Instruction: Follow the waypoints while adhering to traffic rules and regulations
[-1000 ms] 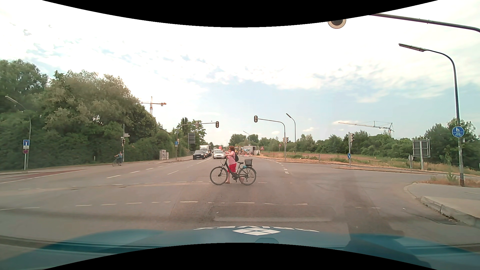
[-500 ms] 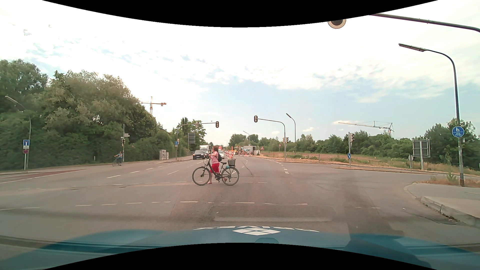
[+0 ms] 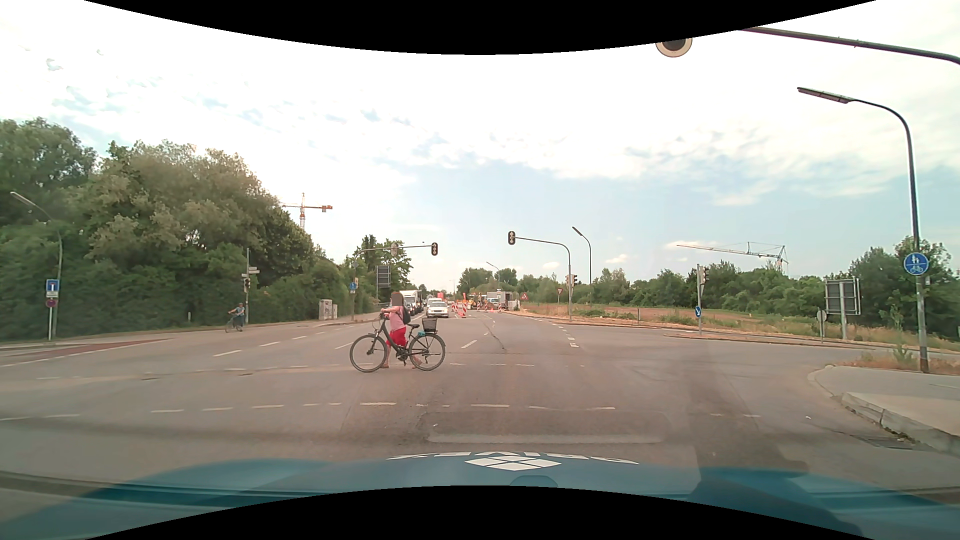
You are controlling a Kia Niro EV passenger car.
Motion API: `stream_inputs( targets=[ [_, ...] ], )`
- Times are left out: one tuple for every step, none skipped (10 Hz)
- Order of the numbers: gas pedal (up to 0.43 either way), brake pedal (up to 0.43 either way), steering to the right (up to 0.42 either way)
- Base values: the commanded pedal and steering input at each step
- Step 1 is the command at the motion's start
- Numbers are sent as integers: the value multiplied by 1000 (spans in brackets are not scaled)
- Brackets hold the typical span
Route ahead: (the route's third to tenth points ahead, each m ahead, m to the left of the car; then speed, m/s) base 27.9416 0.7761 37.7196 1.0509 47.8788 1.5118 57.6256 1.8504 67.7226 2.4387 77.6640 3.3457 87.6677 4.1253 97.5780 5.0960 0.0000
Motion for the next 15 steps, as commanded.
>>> stream_inputs(
  targets=[
    [0, 244, 14],
    [0, 244, 14],
    [0, 244, 14],
    [0, 244, 14],
    [0, 244, 14],
    [0, 244, 14],
    [0, 244, 14],
    [0, 244, 14],
    [0, 244, 14],
    [0, 244, 14],
    [0, 244, 14],
    [0, 244, 14],
    [0, 244, 14],
    [0, 244, 14],
    [0, 244, 14]
  ],
)
